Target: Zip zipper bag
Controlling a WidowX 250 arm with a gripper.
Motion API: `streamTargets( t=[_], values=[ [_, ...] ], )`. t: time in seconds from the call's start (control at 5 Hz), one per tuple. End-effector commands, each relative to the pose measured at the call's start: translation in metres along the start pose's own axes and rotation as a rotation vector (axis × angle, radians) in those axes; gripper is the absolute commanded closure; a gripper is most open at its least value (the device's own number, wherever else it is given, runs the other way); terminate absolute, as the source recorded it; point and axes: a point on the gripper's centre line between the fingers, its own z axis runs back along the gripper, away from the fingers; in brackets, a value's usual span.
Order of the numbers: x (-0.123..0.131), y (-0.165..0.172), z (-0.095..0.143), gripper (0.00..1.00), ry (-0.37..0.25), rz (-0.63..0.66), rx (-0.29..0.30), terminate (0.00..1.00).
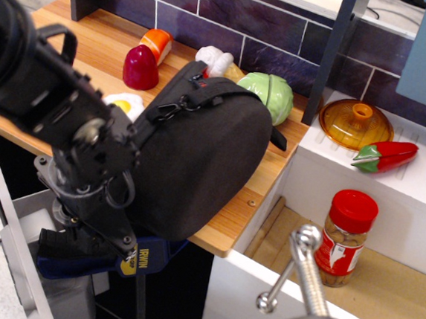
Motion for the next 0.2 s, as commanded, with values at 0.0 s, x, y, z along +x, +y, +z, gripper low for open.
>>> streamTargets(
  t=[0.0],
  values=[
    [0.0038, -0.0028, -0.0191, 1.00, 0.006, -0.001, 0.012, 1.00]
  ],
)
